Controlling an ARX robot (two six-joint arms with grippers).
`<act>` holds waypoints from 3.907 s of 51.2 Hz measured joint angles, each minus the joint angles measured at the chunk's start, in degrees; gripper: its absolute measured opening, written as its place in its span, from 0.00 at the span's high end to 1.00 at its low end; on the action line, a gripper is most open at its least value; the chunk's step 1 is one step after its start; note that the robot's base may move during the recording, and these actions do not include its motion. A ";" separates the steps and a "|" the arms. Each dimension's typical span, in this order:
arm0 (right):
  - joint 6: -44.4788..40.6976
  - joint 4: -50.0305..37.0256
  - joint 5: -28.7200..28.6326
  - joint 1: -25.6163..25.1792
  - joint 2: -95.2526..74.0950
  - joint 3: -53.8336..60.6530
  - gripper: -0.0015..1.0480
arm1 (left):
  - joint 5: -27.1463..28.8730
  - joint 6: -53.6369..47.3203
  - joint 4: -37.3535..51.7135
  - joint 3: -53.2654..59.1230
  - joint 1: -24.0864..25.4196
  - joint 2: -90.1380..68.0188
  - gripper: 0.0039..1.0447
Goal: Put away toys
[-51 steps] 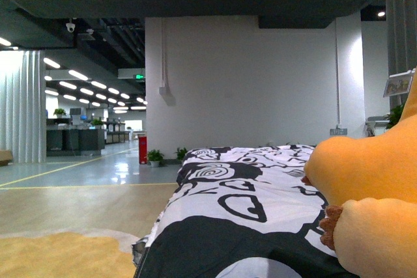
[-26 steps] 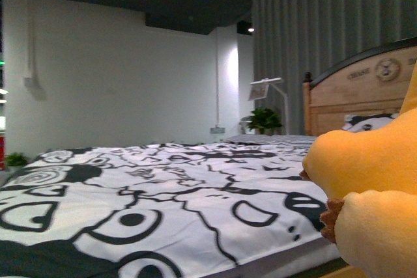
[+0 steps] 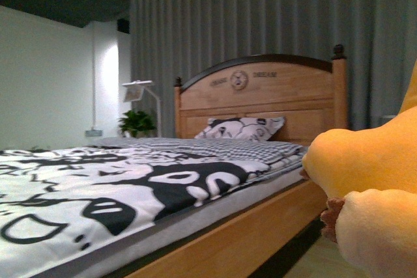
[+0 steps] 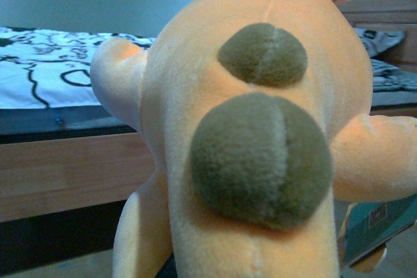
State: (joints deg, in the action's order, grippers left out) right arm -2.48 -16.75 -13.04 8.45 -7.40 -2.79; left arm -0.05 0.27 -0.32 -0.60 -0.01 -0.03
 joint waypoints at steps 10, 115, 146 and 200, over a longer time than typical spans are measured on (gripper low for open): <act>0.00 0.00 0.00 -0.04 0.00 0.00 0.93 | -0.11 0.00 -0.02 0.00 0.00 0.00 0.06; -0.02 -0.02 -0.02 -0.09 0.07 0.02 0.93 | 0.02 -0.02 0.00 0.00 0.00 0.00 0.06; -0.02 -0.02 -0.02 -0.09 0.07 0.02 0.93 | -0.07 -0.02 0.00 0.00 0.00 0.04 0.06; -0.02 -0.02 -0.02 -0.09 0.07 0.02 0.93 | 0.04 -0.02 0.00 0.00 0.00 0.00 0.06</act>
State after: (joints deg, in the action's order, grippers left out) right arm -2.50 -16.78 -13.06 8.36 -7.33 -2.76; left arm -0.01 0.25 -0.32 -0.60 -0.01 -0.03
